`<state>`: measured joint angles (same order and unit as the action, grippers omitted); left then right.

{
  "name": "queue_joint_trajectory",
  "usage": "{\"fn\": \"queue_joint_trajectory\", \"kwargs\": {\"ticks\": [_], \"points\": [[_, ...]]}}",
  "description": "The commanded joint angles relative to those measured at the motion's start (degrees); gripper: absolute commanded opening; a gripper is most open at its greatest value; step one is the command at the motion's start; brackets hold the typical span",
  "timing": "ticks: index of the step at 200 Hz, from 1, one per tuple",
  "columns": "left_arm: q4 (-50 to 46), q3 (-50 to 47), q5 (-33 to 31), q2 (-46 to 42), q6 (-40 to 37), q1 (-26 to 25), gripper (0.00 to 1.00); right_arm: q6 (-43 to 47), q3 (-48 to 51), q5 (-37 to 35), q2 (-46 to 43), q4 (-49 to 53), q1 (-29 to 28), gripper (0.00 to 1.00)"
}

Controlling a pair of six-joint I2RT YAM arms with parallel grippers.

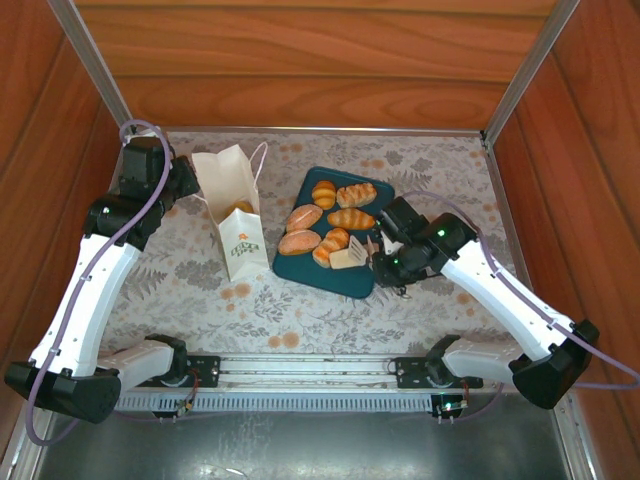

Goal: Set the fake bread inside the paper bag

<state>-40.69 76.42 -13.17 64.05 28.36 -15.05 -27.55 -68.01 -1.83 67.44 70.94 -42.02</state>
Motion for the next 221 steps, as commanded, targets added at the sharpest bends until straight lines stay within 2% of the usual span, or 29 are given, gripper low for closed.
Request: {"fn": "queue_joint_trajectory", "kwargs": {"ticks": [1, 101, 168, 221], "points": [[0.96, 0.31, 0.56, -0.01, 0.36, 0.19, 0.0, -1.18, -2.62, -0.82, -0.87, -1.71, 0.01, 0.0], [0.96, 0.66, 0.42, 0.03, 0.25, 0.16, 0.0, -3.74, -12.4, 2.18, -1.68, -3.68, 0.71, 0.0], [0.96, 0.48, 0.35, 0.26, 0.16, 0.2, 0.0, -3.3, -27.36, 2.72, 1.78, -6.99, 0.97, 0.0], [0.95, 0.65, 0.42, 0.5, 0.22, 0.2, 0.0, -0.9, -42.62, 5.06, 9.12, -10.72, 0.92, 0.0]]}}
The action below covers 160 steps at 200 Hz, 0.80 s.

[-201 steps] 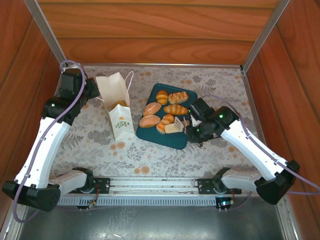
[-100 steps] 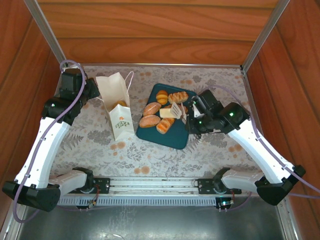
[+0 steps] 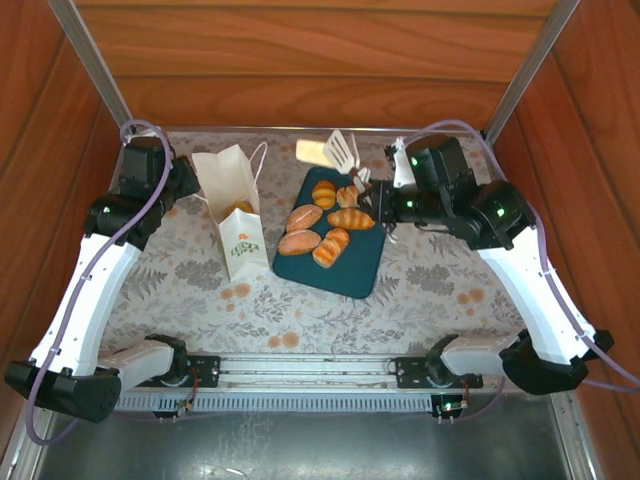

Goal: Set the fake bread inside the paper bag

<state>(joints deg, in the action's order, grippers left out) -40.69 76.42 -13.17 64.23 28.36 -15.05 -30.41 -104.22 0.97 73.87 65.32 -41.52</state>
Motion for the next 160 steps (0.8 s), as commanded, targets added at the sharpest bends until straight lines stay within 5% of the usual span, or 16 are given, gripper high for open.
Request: {"fn": "queue_joint_trajectory", "kwargs": {"ticks": [1, 45, 160], "points": [[1.0, 0.65, 0.42, 0.31, 0.21, 0.2, 0.0, 1.99, -6.81, 2.36, 2.86, -5.11, 0.45, 0.0], [0.97, 0.77, 0.47, 0.5, 0.26, 0.19, 0.0, 1.64, -15.24, 9.13, 8.7, -8.51, 0.27, 0.0], [1.05, -0.74, -3.77, -1.43, 2.64, 0.2, 0.0, -4.24, -14.38, 18.85, 13.07, -19.17, -5.38, 0.0]]}}
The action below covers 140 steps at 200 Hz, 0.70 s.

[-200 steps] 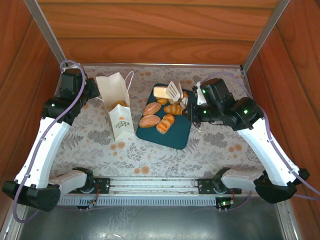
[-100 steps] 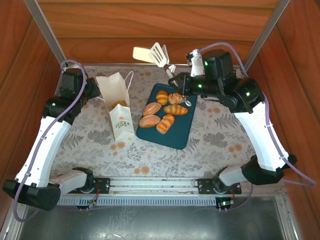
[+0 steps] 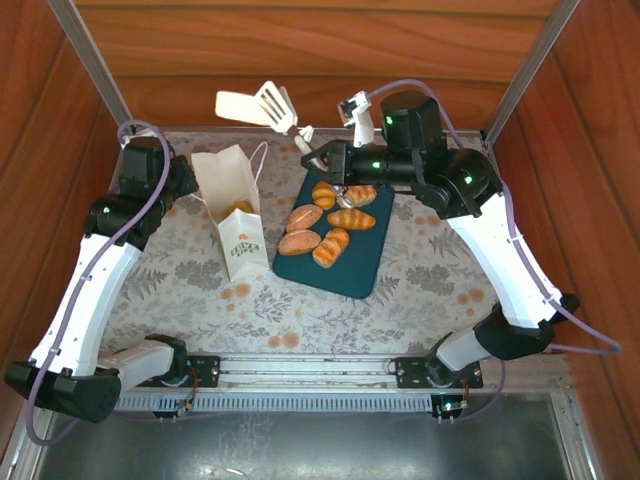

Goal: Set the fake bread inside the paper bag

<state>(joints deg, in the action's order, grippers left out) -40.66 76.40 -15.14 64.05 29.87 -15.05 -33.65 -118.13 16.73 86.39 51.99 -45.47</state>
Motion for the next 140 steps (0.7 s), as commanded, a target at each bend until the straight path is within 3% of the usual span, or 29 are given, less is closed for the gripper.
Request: {"fn": "queue_joint_trajectory", "kwargs": {"ticks": [1, 85, 140], "points": [[1.03, -0.72, -1.82, -1.28, 1.15, 0.2, 0.0, -1.04, -0.37, 3.16, 0.58, -5.97, -1.44, 0.0], [1.27, -1.78, -2.83, -2.19, 2.14, 0.21, 0.0, -10.2, 15.75, 8.46, -3.34, -19.4, -2.6, 0.0], [1.45, -1.89, -2.77, -2.32, 2.2, 0.17, 0.0, -12.68, 21.4, 10.06, -4.65, -22.37, -2.69, 0.0]]}}
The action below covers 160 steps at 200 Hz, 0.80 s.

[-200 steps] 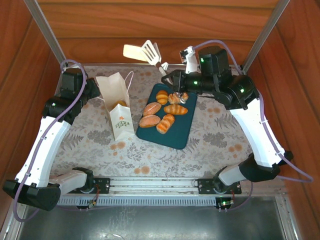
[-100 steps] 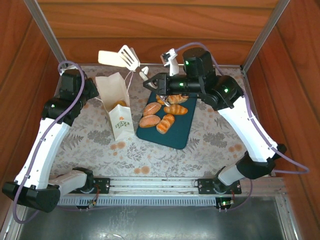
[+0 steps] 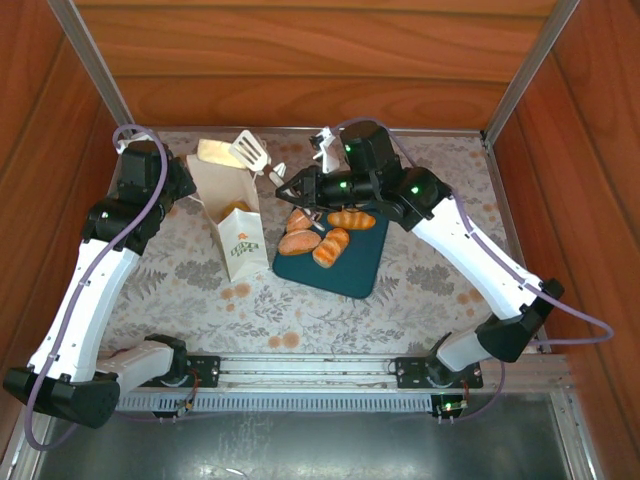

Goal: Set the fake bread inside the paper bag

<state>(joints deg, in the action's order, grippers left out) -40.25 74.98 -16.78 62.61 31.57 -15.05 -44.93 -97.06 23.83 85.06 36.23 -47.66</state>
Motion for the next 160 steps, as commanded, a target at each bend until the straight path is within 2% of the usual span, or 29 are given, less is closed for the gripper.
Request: {"fn": "queue_joint_trajectory", "kwargs": {"ticks": [1, 96, 115, 134, 160], "points": [[1.04, -0.55, -1.14, -0.85, 0.46, 0.18, 0.0, -1.4, 0.31, 2.97, -3.36, -6.61, -0.51, 0.0], [1.23, -0.62, -1.0, -0.65, 0.36, 0.19, 0.0, -3.09, 6.35, 5.51, -4.16, -6.42, -0.77, 0.0], [1.23, -0.54, -1.02, -0.65, 0.39, 0.2, 0.0, -2.72, 6.35, 4.84, -4.19, -5.32, -0.77, 0.14], [1.31, -0.54, -0.98, -0.61, 0.33, 0.2, 0.0, -2.23, 5.94, 4.2, -4.13, -4.38, -0.77, 0.35], [1.31, -0.62, -0.88, -0.64, 0.37, 0.2, 0.0, -1.68, 4.72, 4.14, -3.78, -3.74, -0.77, 0.43]]}}
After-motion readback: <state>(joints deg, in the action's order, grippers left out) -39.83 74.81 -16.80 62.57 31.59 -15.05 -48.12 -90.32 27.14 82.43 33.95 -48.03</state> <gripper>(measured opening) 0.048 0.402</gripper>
